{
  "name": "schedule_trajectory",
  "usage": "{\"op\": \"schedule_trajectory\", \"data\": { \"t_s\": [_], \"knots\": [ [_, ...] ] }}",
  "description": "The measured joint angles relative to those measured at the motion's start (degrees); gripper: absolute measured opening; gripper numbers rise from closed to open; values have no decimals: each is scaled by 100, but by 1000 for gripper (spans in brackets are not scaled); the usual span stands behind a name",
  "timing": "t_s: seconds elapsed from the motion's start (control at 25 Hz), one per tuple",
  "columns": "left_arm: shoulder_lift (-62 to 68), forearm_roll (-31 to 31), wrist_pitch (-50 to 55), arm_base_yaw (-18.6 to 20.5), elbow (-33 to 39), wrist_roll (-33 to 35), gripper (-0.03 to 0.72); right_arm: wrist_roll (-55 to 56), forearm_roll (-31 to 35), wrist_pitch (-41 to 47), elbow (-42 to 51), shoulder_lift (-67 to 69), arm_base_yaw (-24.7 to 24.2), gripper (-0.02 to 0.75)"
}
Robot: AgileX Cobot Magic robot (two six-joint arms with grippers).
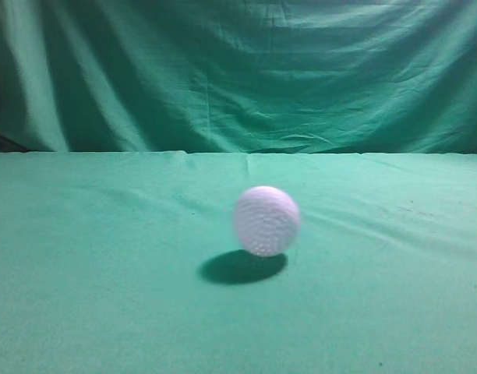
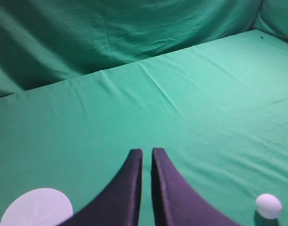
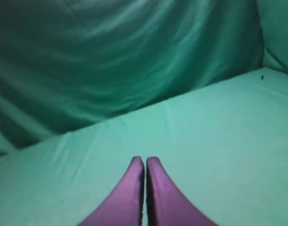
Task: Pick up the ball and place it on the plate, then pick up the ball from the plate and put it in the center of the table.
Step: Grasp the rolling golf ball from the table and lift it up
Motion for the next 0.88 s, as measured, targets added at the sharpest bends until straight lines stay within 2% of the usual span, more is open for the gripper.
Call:
{"op": "schedule_trajectory", "data": {
  "t_s": [0.12, 0.24, 0.48, 0.72, 0.88],
  "knots": [
    [-610, 0, -180, 0, 561, 41, 46, 24, 184, -550, 0, 0, 0, 0],
    [-1142, 0, -256, 0, 1075, 63, 46, -54, 211, -541, -68, 0, 0, 0],
    [-1775, 0, -261, 0, 1886, 67, 46, -881, 165, 769, -1241, 257, 0, 0],
    [-1971, 0, -423, 0, 2262, 127, 46, -985, 165, 2052, -2196, 1441, 0, 0],
    [-1971, 10, -665, 0, 2466, 189, 46, -1628, 165, 2770, -2636, 1900, 259, 0]
  ]
}}
